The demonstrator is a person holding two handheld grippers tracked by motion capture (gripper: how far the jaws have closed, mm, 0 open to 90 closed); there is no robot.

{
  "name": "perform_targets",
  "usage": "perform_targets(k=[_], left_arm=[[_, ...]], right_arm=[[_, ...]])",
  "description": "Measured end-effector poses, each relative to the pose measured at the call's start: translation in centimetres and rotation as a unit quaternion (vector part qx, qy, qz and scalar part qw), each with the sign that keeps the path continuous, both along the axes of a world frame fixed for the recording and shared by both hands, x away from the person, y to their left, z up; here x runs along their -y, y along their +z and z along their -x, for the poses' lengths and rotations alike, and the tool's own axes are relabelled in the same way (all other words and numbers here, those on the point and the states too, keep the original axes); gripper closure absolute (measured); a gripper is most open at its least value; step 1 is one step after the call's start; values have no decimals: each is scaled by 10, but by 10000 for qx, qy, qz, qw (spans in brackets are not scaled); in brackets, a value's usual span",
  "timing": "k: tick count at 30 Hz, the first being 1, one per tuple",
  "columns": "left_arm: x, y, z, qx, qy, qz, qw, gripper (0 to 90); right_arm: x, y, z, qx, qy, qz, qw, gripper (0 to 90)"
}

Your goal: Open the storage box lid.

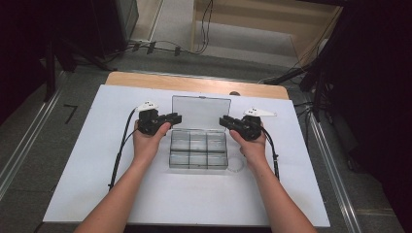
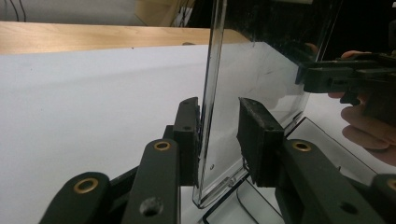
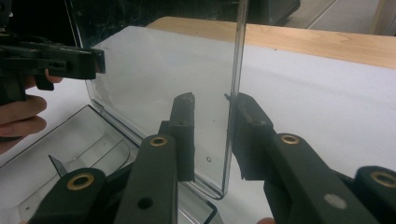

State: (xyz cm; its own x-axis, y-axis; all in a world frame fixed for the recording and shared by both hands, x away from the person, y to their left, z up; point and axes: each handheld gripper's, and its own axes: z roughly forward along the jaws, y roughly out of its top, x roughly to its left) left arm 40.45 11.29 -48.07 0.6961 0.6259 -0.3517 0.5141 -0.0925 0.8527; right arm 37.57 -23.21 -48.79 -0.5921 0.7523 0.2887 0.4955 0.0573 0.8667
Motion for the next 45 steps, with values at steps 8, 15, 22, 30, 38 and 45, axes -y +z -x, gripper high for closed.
perform_targets(k=[8, 15, 22, 30, 38, 45], left_arm=[[2, -2, -4, -89, 78, 20, 9999, 703], [1, -4, -9, -218, 70, 96, 9997, 703], [3, -5, -11, -258, 88, 33, 9996, 685], [3, -7, -13, -317, 120, 62, 9994, 674], [3, -9, -16, -389, 132, 50, 9991, 661], [3, -12, -18, -454, 144, 32, 9989, 649]], right_arm=[[-2, -3, -3, -49, -86, 5, 10000, 686], [-1, -6, -6, -99, -107, -104, 9998, 679], [-3, -8, -7, -143, -149, -68, 9998, 652], [-4, -9, -10, -190, -140, -27, 9997, 630], [-5, -11, -12, -270, -151, -32, 9995, 607], [-6, -13, -15, -352, -129, -18, 9993, 580]])
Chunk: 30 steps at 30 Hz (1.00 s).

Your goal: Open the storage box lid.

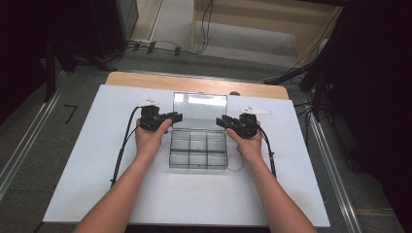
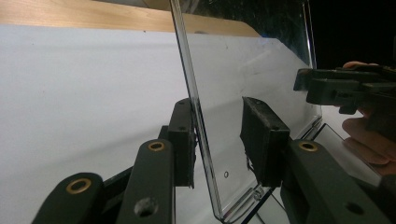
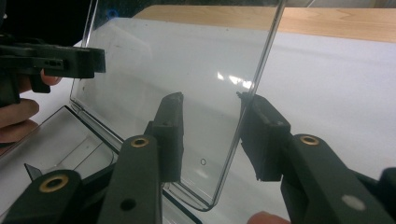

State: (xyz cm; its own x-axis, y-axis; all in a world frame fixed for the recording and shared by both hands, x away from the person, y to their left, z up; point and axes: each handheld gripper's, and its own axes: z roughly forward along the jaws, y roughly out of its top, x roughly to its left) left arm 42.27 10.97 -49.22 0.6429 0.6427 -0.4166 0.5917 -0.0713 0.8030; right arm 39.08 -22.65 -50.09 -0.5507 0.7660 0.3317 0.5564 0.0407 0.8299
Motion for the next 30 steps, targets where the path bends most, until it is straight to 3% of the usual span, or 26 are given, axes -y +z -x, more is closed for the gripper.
perform_targets(k=[10, 30], left_arm=[[-1, -4, -4, -156, 18, -20, 9999, 624], [0, -9, -7, -265, 84, -165, 9995, 571]], right_arm=[[-1, -5, -5, -151, 10, -55, 9999, 530], [-4, -10, -10, -389, 65, 10, 9992, 435]])
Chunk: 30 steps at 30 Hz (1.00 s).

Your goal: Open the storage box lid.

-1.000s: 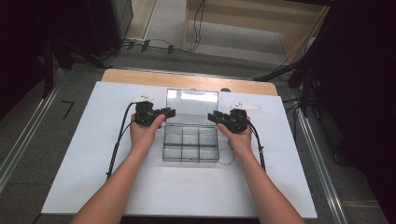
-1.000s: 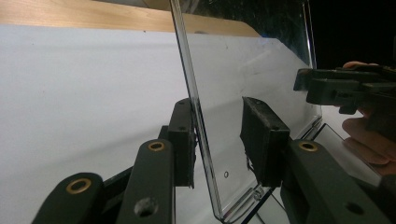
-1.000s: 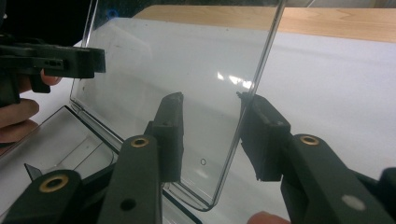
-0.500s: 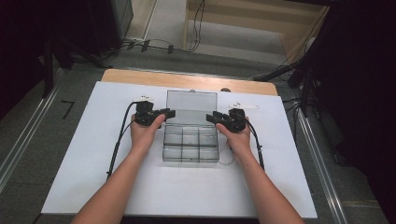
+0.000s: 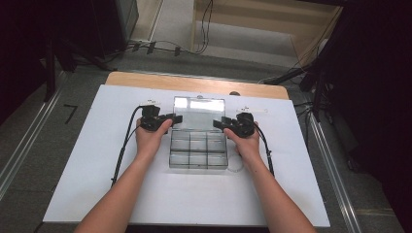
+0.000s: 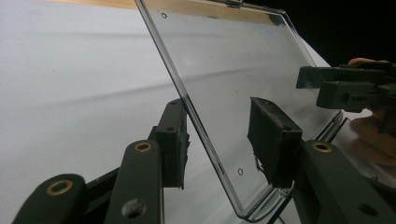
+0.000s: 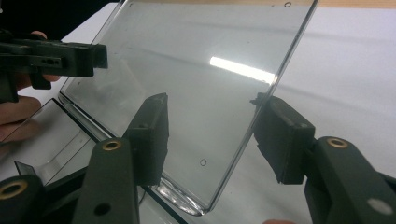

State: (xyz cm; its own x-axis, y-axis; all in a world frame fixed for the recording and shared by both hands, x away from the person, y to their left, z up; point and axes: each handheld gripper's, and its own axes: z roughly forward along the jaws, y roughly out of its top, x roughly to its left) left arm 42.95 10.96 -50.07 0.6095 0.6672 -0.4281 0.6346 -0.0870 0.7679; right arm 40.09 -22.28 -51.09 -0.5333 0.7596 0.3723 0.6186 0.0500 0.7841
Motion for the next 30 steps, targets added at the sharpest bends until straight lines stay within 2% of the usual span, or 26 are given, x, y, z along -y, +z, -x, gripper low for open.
perform_targets(k=[8, 12, 21, 26, 30], left_arm=[[0, -1, 0, -17, 15, -155, 9999, 542], [-1, -2, 0, -85, 22, -112, 9999, 531], [1, -4, 0, -108, 43, -245, 9996, 469], [2, 0, 2, 87, 49, -338, 9994, 441], [1, 6, 5, 279, 64, -309, 9991, 369]], right_arm=[[0, -2, -1, -106, -14, 7, 9999, 395], [-1, -3, -2, -164, -40, 15, 9999, 375], [-1, -3, -4, -334, 1, 35, 9994, 335], [-1, -4, -5, -392, -78, 137, 9991, 276], [2, -1, -4, -309, -98, 38, 9995, 240]])
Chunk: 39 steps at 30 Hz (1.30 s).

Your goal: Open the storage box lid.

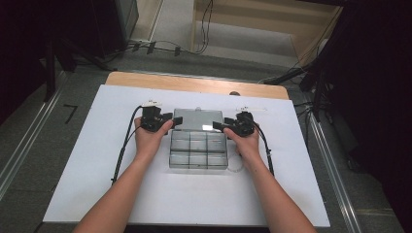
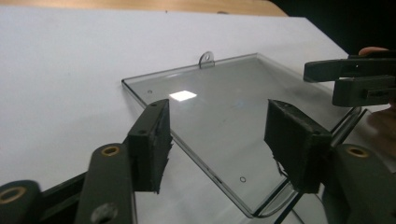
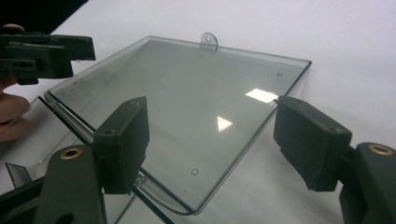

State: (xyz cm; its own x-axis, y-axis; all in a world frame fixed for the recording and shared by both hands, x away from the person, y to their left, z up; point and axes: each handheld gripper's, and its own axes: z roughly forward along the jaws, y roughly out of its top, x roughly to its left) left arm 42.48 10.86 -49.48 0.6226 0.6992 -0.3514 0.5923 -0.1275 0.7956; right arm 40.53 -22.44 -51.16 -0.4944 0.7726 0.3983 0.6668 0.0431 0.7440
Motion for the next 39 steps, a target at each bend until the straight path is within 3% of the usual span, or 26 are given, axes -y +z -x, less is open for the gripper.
perform_targets(k=[7, 11, 20, 28, 39], left_arm=[[-3, 11, 9, 324, -71, 121, 9994, 225], [-8, 15, 16, 447, -113, 245, 9986, 138], [-16, 26, 35, 638, -314, 360, 9968, 32], [-22, 33, 52, 768, -415, 400, 9954, 10], [-28, 38, 73, 939, -582, 416, 9930, 0]], right_arm=[[3, 9, 5, 195, -74, 128, 9997, 163], [8, 15, 11, 297, -74, 38, 9995, 146], [16, 24, 30, 554, 82, 201, 9982, 71], [27, 28, 48, 637, 107, 133, 9978, 18], [34, 27, 68, 747, 158, 377, 9964, 1]])
